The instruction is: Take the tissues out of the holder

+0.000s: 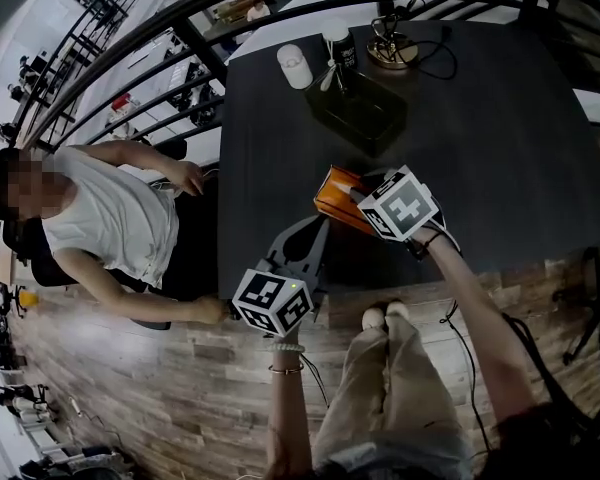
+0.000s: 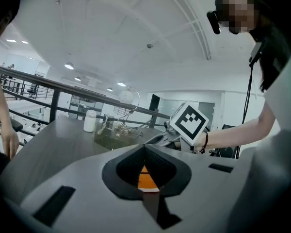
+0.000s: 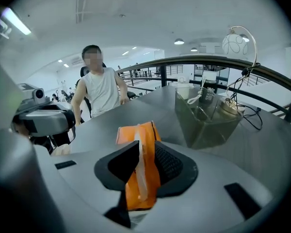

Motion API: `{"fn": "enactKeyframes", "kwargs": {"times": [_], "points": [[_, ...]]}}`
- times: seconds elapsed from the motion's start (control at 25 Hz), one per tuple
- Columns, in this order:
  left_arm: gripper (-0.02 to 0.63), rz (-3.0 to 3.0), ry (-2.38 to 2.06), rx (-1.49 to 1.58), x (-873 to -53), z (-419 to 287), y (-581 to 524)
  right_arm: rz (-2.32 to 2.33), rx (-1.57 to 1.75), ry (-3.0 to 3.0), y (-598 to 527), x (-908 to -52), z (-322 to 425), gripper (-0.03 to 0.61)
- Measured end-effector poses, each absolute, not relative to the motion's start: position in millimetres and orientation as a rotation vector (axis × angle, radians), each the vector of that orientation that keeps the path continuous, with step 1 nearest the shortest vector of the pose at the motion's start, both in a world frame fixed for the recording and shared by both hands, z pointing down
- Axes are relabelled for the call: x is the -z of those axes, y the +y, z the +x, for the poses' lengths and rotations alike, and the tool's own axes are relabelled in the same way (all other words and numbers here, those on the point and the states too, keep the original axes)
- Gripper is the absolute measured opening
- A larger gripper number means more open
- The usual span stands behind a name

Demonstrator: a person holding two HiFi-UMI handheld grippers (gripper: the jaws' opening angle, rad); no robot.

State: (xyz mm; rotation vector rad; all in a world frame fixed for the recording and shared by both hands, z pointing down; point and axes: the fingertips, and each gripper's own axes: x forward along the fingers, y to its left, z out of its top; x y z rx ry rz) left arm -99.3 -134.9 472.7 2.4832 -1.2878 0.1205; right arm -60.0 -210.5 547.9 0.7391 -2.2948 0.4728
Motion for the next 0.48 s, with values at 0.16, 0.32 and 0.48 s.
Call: {"fn": "enactKeyframes", "kwargs": {"times": [0.16, 0.32, 0.48], "points": [[0.008, 2.509, -1.289, -0.105, -461, -102, -131, 0.79, -0.493, -2.374, -210, -528, -62, 0.084], [0.008, 2.55, -1.274, -0.097, -443, -98, -126, 0.82, -0.583, -2.498, -198, -498, -64, 0.083], [0.008, 2.586, -1.256, -0.076, -426, -90, -122, 0.788, -0.705, -2.619, -180, -470, -64, 0.08]]}}
